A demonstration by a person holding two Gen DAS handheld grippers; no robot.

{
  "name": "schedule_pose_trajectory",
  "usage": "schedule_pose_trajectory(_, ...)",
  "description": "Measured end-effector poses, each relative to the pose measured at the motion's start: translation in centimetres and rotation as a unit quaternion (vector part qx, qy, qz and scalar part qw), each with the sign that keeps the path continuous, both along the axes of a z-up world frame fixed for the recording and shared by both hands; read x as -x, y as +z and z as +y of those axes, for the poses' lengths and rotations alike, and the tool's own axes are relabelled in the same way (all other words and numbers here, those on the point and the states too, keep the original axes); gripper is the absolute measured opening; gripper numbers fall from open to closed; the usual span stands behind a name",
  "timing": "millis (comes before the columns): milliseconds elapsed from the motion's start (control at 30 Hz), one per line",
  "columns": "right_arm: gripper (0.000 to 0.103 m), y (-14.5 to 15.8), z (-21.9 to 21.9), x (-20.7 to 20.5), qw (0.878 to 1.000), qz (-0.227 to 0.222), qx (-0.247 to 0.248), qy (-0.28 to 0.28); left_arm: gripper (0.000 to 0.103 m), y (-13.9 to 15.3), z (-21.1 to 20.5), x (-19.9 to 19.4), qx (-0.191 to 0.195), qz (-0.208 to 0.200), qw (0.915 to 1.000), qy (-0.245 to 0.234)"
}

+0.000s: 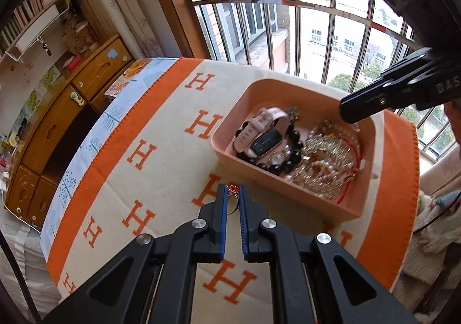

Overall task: Organize jewelry
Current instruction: 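Grasp the red-gem ring with the left tool while the right tool carries its ring to the box, then lower both rings into the pink box and open both tools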

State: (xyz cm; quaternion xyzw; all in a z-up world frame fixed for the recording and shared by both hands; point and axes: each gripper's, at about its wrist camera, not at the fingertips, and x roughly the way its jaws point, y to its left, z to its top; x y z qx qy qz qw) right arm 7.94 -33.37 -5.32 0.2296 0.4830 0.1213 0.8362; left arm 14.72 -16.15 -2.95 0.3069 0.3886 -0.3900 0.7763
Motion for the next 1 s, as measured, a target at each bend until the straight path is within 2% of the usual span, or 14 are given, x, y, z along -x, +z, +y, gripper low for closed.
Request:
schedule_pose_trajectory(233,0.010,-0.4,-2.3,-0.7,0.999,-0.003,0.039,-0.031,0.006,1.0,-4.7,2.2,0.014,0.032,0.9987,0.037)
schedule_pose_trajectory(400,0.010,-0.8,-2.9,-2.9,0.999,-0.007,0.047,-0.026,0.006,0.6,-7.3,1.4,0.015,0.059,0.9959,0.067)
schedule_pose_trajectory(533,0.011,-1.8,-2.8,-4.5,0.998,0.006,0.059,-0.026,0.006,0.4,-8.3,0.0,0.018,0.077,0.9930,0.089)
schedule_pose_trajectory(800,0.017,-2.7,-4.5,-4.2,0.999,0.006,0.017,-0.040,0.006,0.6,-10.1,-1.9,0.037,0.101,0.9889,0.102)
schedule_pose_trajectory(1000,0.017,-2.3,-5.5,-2.6,0.998,-0.010,0.026,-0.053,0.006,0.9,-11.4,-3.3,0.053,0.103,0.9867,0.114)
